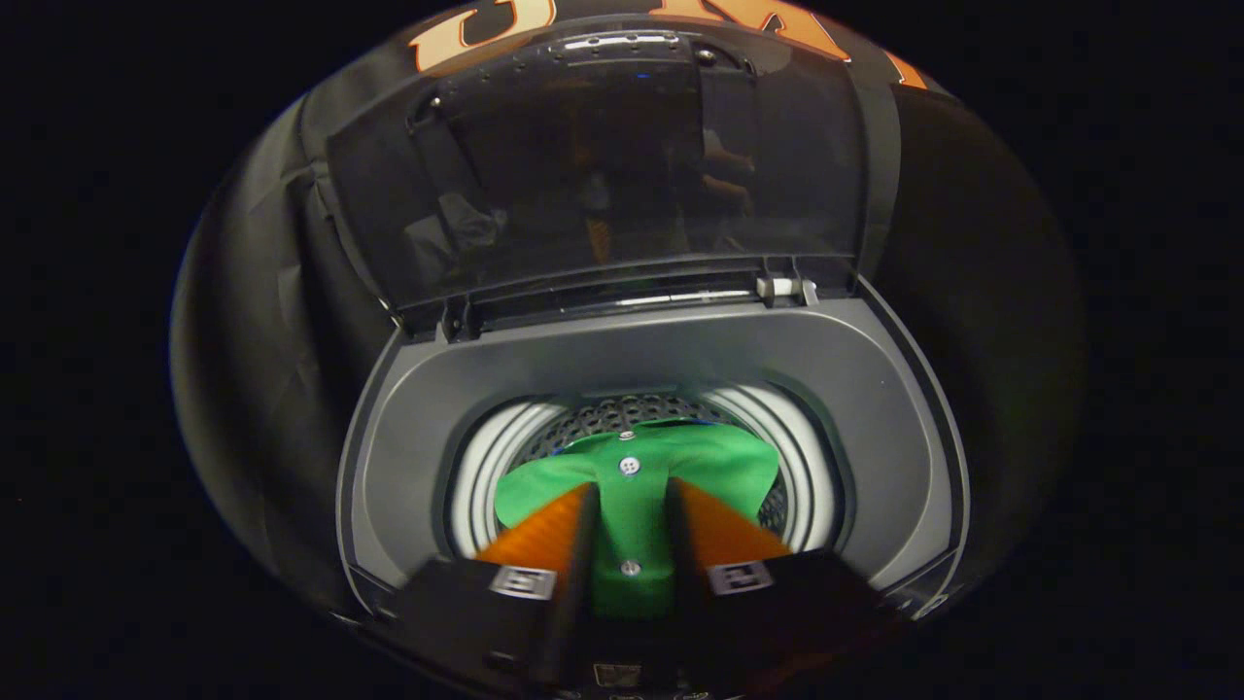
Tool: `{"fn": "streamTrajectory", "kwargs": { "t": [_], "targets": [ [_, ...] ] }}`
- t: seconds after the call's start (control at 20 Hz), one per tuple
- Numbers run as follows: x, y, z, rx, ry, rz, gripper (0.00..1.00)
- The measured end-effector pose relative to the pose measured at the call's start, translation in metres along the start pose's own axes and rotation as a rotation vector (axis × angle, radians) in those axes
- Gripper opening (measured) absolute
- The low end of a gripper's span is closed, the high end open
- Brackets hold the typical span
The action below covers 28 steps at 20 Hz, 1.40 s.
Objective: Put the clothes into the washing machine and then close the washing machine lid.
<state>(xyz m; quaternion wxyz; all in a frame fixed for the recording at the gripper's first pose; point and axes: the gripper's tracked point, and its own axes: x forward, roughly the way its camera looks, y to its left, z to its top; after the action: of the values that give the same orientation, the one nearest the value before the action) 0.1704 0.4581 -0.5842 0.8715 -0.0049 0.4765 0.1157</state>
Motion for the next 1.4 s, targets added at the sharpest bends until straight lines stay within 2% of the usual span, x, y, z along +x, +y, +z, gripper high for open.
{"fn": "streamTrajectory", "kwargs": {
  "t": [0.2,0.5,0.75,0.95,1.15,1.4],
  "targets": [
    [-0.011,-0.002,0.007,-0.021,-0.032,-0.006,0.99],
    [-0.033,-0.001,0.015,-0.003,-0.080,0.000,0.99],
    [-0.067,0.007,0.037,0.003,-0.176,0.018,0.99],
    [-0.105,0.017,0.071,0.018,-0.279,0.049,0.98],
    [-0.148,0.021,0.104,-0.026,-0.374,0.048,0.98],
    [-0.198,0.027,0.170,-0.058,-0.509,0.079,0.98]
  ]
}}
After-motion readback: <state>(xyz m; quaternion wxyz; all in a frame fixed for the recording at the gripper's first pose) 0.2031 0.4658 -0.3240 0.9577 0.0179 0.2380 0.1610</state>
